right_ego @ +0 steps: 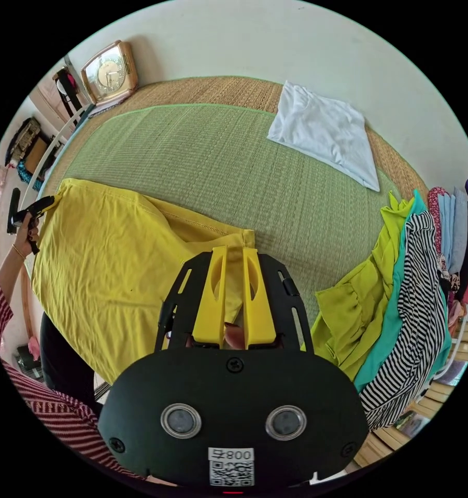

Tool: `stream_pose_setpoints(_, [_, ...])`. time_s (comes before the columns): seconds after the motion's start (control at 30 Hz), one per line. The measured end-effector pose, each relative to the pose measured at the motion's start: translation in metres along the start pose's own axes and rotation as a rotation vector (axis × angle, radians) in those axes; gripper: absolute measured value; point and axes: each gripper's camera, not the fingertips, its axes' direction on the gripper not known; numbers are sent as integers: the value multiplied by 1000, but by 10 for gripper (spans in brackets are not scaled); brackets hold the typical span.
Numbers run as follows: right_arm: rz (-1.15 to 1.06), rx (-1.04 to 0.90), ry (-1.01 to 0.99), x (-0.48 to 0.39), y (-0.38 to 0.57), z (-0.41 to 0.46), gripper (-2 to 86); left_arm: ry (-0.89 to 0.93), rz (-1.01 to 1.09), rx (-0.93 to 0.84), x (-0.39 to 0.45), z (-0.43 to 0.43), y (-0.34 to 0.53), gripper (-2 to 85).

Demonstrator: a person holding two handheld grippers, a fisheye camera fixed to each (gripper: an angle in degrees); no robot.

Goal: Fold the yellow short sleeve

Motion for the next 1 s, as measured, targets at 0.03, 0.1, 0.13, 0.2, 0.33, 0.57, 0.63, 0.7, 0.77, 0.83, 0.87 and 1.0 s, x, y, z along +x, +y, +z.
stream_pose_setpoints(0.03, [5,-5,8,1,0,3,40,2,0,2,0,-1,1,18])
stream_pose_setpoints(0.1, [38,-14,0,9,2,13,13,-2,3,1,1,-3,3,13])
stream_pose_setpoints(0.13, [46,-13,-16,12,3,14,9,-4,9,-1,2,-5,3,10])
stream_pose_setpoints(0.2, [81,6,-56,26,8,14,5,-6,14,-1,3,-7,5,7])
stream_pose_setpoints(0.33, [79,45,-94,37,17,14,15,1,9,9,4,-12,10,4])
stream_pose_setpoints(0.57, [52,-9,-16,32,18,45,48,-7,20,9,9,-22,17,3])
stream_pose_setpoints(0.63, [65,-5,-36,41,21,47,32,-21,33,-1,12,-26,17,3])
stream_pose_setpoints(0.7, [107,31,-103,61,30,42,19,-31,45,-7,14,-30,18,3])
stream_pose_setpoints(0.77, [170,77,-170,84,38,37,14,-34,51,-9,15,-33,20,3])
stream_pose_setpoints(0.83, [244,111,-279,111,47,37,11,-29,45,-3,14,-37,23,3])
stream_pose_setpoints(0.87, [289,118,-357,128,53,42,10,-27,43,-2,14,-38,24,3])
stream_pose_setpoints(1.0, [337,70,-399,152,64,69,13,-23,34,1,14,-47,29,4])
